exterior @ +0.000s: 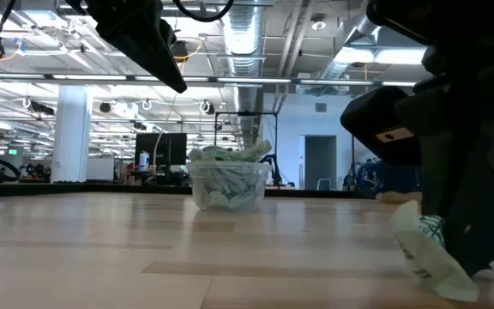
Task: Pick and place items into bin
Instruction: Put the stevia packet into the transparent bin
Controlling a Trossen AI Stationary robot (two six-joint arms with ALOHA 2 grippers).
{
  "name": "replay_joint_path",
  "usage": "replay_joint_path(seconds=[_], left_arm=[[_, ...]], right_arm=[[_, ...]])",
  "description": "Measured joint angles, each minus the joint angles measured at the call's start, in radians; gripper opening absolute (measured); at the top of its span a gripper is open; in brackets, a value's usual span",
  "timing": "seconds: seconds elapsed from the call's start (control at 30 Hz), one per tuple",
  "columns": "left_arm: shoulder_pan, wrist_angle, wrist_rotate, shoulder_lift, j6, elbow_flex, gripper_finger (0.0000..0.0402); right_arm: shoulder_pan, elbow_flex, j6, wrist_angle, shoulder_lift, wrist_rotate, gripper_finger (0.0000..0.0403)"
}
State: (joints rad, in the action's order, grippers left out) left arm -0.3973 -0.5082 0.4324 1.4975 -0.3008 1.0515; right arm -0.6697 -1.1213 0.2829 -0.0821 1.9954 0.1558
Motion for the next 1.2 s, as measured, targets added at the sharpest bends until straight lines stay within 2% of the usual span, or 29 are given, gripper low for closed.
replay_joint_path(seconds=[0.13,0.4,0.6,0.77,0.9,1.2], left_arm=[[0.0,-0.012,0.002,0.0,0.001,0.0,0.0127],[0.003,-0.092,0.092,0.0,-0.019,0.0,0.0128],[0.017,-0.114,0.098,0.0,-0.025,0.0,0.0128],[0.029,-0.114,0.1,0.001,-0.025,-0.014,0.0128],[0.042,-0.109,0.104,0.001,-0.038,-0.042,0.0128],[0.06,-0.101,0.099,0.001,-0.08,-0.092,0.0128]], right_arm=[[0.012,0.0,-0.003,-0.049,-0.025,0.011,0.0015],[0.059,-0.003,-0.106,-0.182,-0.152,0.202,0.0009],[0.162,-0.003,-0.222,-0.193,-0.262,0.29,0.0007],[0.277,-0.005,-0.287,-0.137,-0.295,0.273,0.0005],[0.368,-0.005,-0.321,-0.081,-0.251,0.172,0.0016],[0.488,-0.003,-0.383,0.009,-0.19,0.126,0.0009]])
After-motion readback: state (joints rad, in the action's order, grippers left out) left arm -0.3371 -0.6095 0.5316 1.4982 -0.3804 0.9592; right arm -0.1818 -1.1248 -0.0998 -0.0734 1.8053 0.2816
